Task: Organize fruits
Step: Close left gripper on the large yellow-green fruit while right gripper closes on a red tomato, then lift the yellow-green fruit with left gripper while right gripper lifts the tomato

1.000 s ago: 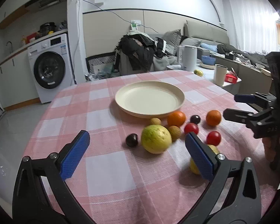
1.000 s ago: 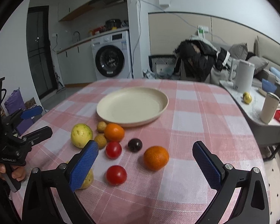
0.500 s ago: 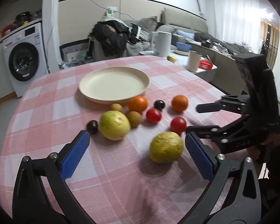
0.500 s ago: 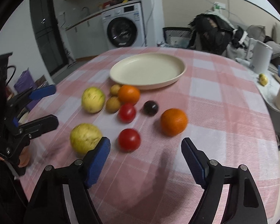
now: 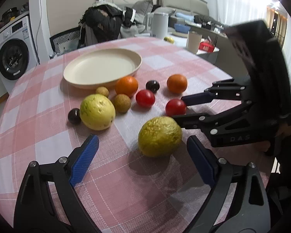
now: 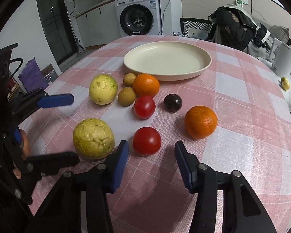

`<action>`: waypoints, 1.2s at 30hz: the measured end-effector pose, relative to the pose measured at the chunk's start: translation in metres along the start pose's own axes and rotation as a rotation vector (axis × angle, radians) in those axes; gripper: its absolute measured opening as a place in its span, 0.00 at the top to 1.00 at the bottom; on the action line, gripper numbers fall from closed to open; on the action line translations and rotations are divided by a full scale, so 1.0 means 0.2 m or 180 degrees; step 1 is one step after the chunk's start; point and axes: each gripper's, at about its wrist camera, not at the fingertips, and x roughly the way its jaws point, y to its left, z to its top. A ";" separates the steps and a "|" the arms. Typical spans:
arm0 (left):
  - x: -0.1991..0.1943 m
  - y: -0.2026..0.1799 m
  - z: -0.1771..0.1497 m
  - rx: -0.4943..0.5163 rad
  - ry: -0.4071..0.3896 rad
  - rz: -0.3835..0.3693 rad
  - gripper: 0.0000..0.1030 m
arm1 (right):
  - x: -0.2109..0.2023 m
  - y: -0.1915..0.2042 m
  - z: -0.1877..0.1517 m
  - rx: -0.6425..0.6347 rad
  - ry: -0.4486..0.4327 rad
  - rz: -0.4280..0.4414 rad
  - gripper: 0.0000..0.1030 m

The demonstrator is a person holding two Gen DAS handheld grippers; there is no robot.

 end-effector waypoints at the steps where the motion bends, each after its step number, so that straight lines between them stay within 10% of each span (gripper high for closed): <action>1: 0.01 0.00 0.00 0.0004 0.0030 -0.0015 0.11 | 0.00 0.00 0.00 -0.0001 0.0002 0.0020 0.51; 17: 0.10 -0.02 0.03 0.0066 0.0333 -0.0275 0.56 | 0.00 0.05 -0.01 0.0144 -0.0042 -0.0212 0.70; 36: 0.06 0.02 0.07 -0.0053 0.0133 -0.0198 0.57 | -0.04 0.10 -0.01 0.0154 -0.0185 -0.0228 0.70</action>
